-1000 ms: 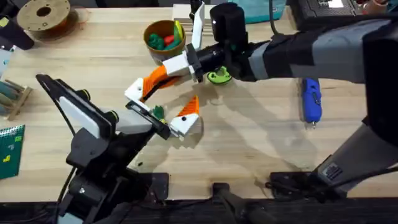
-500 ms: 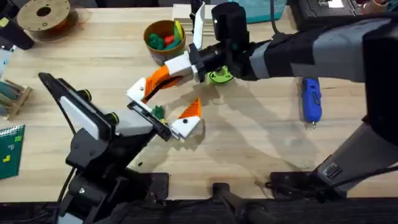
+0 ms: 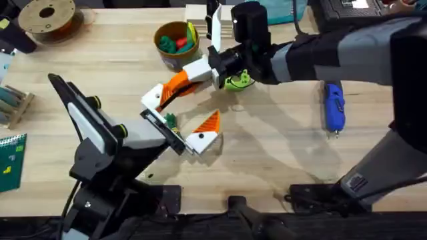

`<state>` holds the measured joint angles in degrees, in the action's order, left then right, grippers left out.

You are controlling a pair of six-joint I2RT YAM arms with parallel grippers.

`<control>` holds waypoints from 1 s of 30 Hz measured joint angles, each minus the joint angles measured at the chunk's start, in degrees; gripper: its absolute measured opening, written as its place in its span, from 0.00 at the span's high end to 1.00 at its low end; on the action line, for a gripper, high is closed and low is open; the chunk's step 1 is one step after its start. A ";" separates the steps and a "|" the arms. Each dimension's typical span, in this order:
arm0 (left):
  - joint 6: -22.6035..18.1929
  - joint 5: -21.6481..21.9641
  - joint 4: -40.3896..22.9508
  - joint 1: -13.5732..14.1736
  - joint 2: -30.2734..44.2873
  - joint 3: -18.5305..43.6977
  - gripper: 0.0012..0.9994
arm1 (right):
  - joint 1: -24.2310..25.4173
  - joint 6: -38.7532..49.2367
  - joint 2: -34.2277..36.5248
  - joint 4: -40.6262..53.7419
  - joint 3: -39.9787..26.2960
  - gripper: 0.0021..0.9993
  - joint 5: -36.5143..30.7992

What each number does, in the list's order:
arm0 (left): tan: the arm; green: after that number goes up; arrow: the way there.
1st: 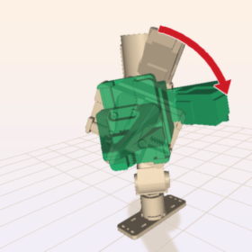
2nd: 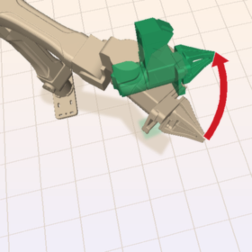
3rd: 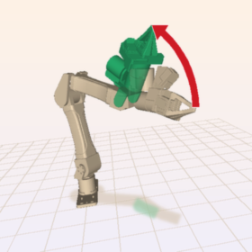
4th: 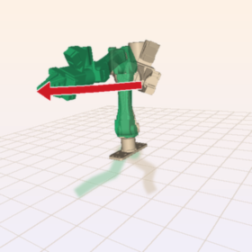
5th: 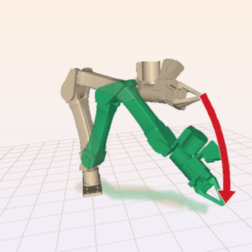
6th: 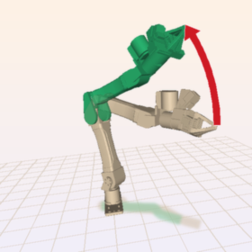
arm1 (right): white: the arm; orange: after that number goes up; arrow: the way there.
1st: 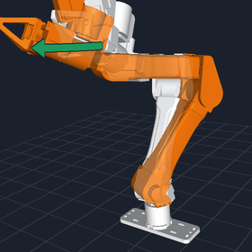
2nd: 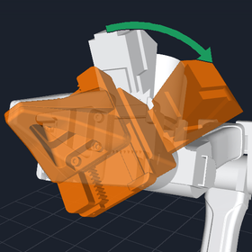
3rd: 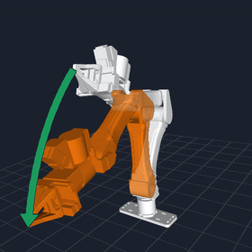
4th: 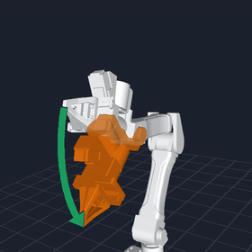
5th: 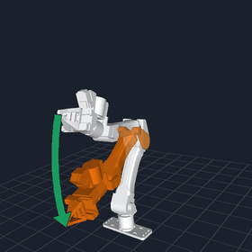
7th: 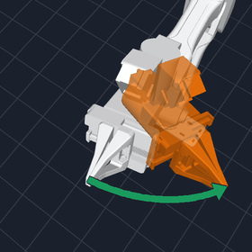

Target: Pick up the gripper from the table and insert it into the empty holder that is missing its gripper. Then pick up a screw, insert it into the mounting hole, and use the screwdriver to tighten it. Finally, clean up the table by picking up the vegetable and placing it into the bucket.

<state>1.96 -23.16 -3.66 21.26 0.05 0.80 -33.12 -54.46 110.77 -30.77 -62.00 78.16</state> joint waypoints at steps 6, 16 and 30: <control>-0.01 -0.65 0.01 0.00 0.00 0.00 0.01 | 0.07 -0.21 0.00 0.12 0.00 0.81 0.81; 0.00 -13.47 -0.16 1.60 0.00 0.00 0.01 | -0.28 -0.02 -0.01 -1.17 -0.20 0.22 4.23; 0.00 -14.19 -0.17 1.60 0.00 0.00 0.01 | 8.03 0.53 -0.01 -1.11 -0.20 0.20 0.09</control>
<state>1.96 -37.34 -3.84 22.85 0.05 0.80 -25.09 -53.93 110.76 -31.88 -62.19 78.25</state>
